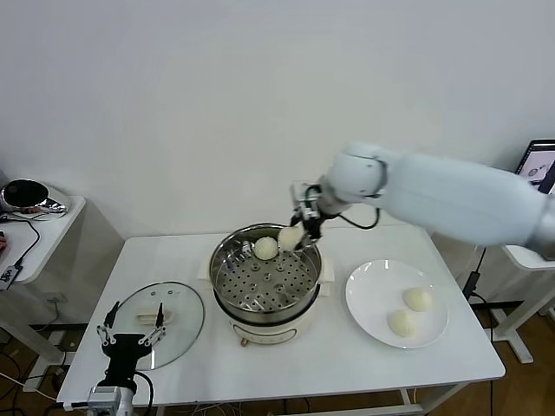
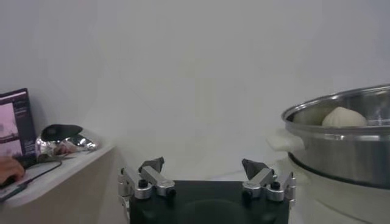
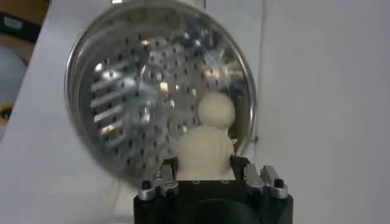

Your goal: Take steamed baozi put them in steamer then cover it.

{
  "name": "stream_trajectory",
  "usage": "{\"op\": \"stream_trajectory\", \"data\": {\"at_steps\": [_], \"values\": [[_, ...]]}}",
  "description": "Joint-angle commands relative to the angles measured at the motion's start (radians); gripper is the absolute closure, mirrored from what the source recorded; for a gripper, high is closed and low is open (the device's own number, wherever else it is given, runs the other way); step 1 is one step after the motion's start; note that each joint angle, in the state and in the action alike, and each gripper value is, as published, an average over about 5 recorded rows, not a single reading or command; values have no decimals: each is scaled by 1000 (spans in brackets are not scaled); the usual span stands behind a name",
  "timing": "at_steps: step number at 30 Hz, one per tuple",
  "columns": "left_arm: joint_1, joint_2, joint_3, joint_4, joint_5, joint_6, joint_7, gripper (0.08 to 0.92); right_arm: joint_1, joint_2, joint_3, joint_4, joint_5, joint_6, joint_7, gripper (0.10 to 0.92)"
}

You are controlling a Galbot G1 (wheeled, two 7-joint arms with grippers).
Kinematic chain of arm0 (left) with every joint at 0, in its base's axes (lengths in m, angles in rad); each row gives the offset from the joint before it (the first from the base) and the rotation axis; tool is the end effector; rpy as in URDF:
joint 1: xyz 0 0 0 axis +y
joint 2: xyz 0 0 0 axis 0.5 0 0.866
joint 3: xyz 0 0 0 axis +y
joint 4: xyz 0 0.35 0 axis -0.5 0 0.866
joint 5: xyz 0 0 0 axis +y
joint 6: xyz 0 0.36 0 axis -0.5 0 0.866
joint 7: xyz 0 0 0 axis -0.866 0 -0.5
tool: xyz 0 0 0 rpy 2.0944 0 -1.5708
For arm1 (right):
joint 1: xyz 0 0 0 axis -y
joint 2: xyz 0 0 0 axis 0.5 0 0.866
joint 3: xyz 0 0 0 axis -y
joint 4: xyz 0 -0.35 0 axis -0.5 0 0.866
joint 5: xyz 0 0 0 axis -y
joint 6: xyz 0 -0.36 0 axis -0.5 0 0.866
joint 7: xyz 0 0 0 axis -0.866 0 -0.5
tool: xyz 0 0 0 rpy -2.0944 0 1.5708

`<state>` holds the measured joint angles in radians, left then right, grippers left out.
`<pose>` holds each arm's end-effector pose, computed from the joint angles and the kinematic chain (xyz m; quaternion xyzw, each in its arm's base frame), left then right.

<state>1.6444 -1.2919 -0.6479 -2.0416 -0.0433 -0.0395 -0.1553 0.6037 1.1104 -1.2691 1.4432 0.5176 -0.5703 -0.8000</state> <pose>0.1685 0.0896 -0.3184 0.0579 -0.9894 -0.1313 0.0245 0.5140 0.1362 -0.0376 0.5364 -0.5787 0.5565 0.2602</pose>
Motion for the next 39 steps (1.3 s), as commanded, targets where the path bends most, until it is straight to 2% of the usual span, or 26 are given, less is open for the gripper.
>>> {"op": "stream_trajectory", "data": {"at_steps": [1, 12, 22, 25, 31, 34, 39], "values": [[-13, -6, -3, 8, 3, 0, -1, 177, -71, 262, -24, -134, 86, -91, 100, 465], [-17, 0, -9, 8, 2, -6, -1, 177, -167, 401, -9, -302, 38, -100, 100, 465], [-11, -3, -6, 6, 0, -20, 0, 177, -184, 391, -17, -309, 10, -115, 99, 456], [-10, -2, -3, 6, -1, -20, 0, 177, -174, 382, -13, -299, 13, -121, 97, 402], [-13, 1, 3, 3, 0, -17, 1, 177, -95, 283, 5, -205, 13, -126, 28, 241], [-15, 7, -4, 5, -4, -16, 1, 177, -8, 189, 15, -122, 12, -109, -43, 208], [-20, 9, -8, 8, -9, -13, 1, 177, 117, -17, -13, 29, 9, -80, -137, 203]]}}
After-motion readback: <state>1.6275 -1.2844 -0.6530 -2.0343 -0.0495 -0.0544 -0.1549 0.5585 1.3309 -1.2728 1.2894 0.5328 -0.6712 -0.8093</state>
